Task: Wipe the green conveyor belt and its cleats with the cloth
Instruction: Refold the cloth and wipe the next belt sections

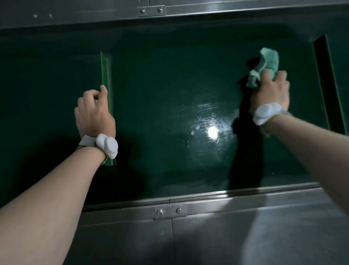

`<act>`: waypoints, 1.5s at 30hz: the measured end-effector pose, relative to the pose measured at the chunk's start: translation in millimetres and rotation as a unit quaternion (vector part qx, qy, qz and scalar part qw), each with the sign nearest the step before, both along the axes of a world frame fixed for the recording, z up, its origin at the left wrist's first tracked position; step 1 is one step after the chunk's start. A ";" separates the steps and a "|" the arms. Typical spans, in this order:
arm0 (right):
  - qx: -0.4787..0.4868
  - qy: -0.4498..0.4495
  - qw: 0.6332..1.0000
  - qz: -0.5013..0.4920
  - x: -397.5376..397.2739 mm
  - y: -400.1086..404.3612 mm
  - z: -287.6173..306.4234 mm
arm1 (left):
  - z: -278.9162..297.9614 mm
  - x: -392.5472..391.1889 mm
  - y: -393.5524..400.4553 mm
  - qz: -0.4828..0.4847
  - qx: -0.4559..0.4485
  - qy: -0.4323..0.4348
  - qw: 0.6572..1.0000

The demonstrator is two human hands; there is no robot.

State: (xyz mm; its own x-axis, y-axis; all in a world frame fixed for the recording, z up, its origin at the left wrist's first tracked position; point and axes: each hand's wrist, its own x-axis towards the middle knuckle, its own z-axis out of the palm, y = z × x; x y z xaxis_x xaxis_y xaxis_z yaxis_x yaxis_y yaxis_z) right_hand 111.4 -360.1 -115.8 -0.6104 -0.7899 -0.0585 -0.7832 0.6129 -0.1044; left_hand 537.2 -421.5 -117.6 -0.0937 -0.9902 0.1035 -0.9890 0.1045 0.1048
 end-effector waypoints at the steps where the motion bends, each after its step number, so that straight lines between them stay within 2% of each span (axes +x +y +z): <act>1: -0.006 -0.005 1.000 0.005 26.1 4.2 -1.5 | 0.7 0.4 5.8 0.004 0.003 -0.002 1.000; 5: -0.034 -0.112 0.987 0.109 170.2 48.0 -6.2 | 9.2 -2.3 24.0 0.024 0.019 -0.012 0.999; 8: -0.028 -0.207 0.945 0.252 257.5 93.2 0.2 | 15.7 -2.5 38.9 0.031 0.033 -0.013 0.999; 11: -0.014 -0.248 0.901 0.356 259.7 105.6 4.6 | 17.1 -4.4 59.3 0.032 0.040 -0.011 0.999; 14: 0.000 -0.202 0.880 0.430 204.2 96.0 -1.8 | 15.5 -2.7 73.1 0.048 0.043 0.001 0.998; 16: -0.008 -0.165 0.907 0.388 136.7 97.9 -7.3 | 14.6 -8.1 82.8 0.061 0.039 0.021 0.997; 19: -0.041 -0.108 0.967 0.226 20.1 105.1 -8.1 | 14.9 -14.6 89.8 0.103 0.032 0.045 0.993; 21: -0.047 -0.075 0.989 0.121 -44.2 111.3 -4.0 | 16.3 -23.8 93.0 0.136 0.038 0.055 0.988; 24: -0.031 -0.054 0.998 -0.031 -58.5 102.8 -1.4 | 19.1 -33.8 93.2 0.199 0.058 0.074 0.975; 26: -0.024 -0.050 0.997 -0.049 -14.6 96.6 -2.3 | 20.4 -36.9 94.2 0.209 0.070 0.086 0.972; 28: -0.029 -0.089 0.995 0.027 56.6 100.6 -4.6 | 23.3 -40.6 96.1 0.217 0.083 0.091 0.968; 30: -0.012 -0.167 0.974 0.152 136.5 109.4 -3.3 | 27.2 -41.7 96.1 0.247 0.094 0.099 0.959; 33: 0.049 -0.236 0.891 0.385 224.6 122.5 5.8 | 32.1 -41.4 100.5 0.279 0.107 0.104 0.948; 36: 0.121 -0.224 0.806 0.535 240.5 130.9 10.6 | 34.2 -36.7 110.2 0.275 0.116 0.095 0.950; 38: 0.109 -0.215 0.793 0.559 211.8 133.9 9.4 | 33.6 -38.2 115.4 0.277 0.123 0.080 0.950; 41: 0.072 -0.245 0.827 0.501 130.7 146.1 4.0 | 28.9 -54.5 122.7 0.271 0.137 0.065 0.951; 45: 0.024 -0.198 0.932 0.302 0.6 170.2 3.7 | 19.2 -99.9 147.6 0.220 0.134 0.083 0.963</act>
